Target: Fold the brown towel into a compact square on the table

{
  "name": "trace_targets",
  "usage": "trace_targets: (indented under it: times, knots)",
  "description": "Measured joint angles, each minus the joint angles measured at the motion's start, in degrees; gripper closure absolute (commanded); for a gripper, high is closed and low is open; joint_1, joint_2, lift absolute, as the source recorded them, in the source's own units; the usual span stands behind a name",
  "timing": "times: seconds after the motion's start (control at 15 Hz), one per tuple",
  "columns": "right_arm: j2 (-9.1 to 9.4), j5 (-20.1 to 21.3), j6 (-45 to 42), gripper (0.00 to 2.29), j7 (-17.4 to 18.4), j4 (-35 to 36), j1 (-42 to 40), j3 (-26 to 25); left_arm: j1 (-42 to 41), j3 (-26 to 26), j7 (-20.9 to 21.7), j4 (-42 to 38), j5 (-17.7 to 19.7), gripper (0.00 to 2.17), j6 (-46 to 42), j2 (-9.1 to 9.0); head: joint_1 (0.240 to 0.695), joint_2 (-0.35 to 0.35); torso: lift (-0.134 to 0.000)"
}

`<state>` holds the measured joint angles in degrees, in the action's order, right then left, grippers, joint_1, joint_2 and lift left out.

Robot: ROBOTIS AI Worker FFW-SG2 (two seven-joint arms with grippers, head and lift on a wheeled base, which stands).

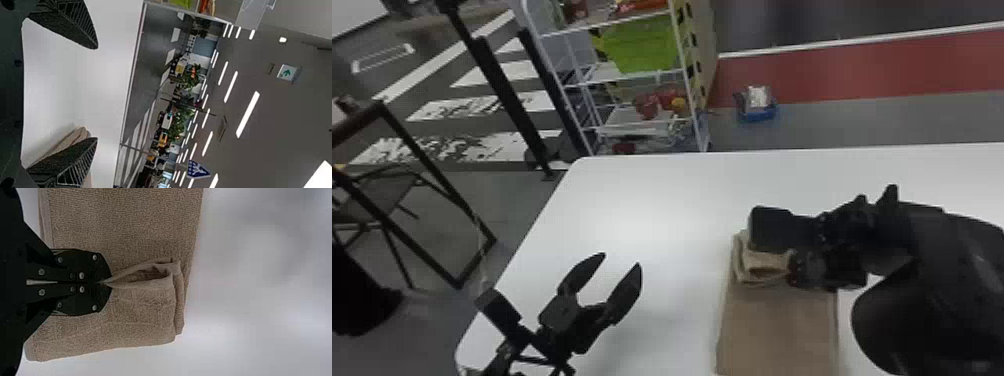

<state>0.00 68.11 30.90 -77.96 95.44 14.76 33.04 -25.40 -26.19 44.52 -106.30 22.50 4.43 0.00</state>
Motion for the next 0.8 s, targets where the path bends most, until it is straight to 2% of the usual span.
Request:
trace_targets:
  times: [0.4,0.53,0.67,0.8]
  knots:
    - [0.00,-3.8,1.6,1.29,0.0,2.8,1.6,-5.5,0.2,0.3,1.5,-0.8,-0.5,0.05,0.1,0.00,0.695,0.350,-0.134]
    - [0.00,-5.0,1.8,1.29,0.0,3.2,2.5,-7.8,1.0,0.2,6.6,-0.8,-2.0,0.05,0.9,0.00,0.695,0.340,-0.134]
    - [0.00,-6.4,2.1,1.29,0.0,3.2,3.7,-10.2,2.8,0.1,13.5,-0.2,-4.6,0.05,2.8,0.00,0.695,0.305,-0.134]
    - [0.00,-7.7,2.9,1.29,1.6,2.6,5.3,-12.0,5.9,0.2,19.8,1.2,-10.0,0.04,5.7,0.00,0.695,0.253,-0.134]
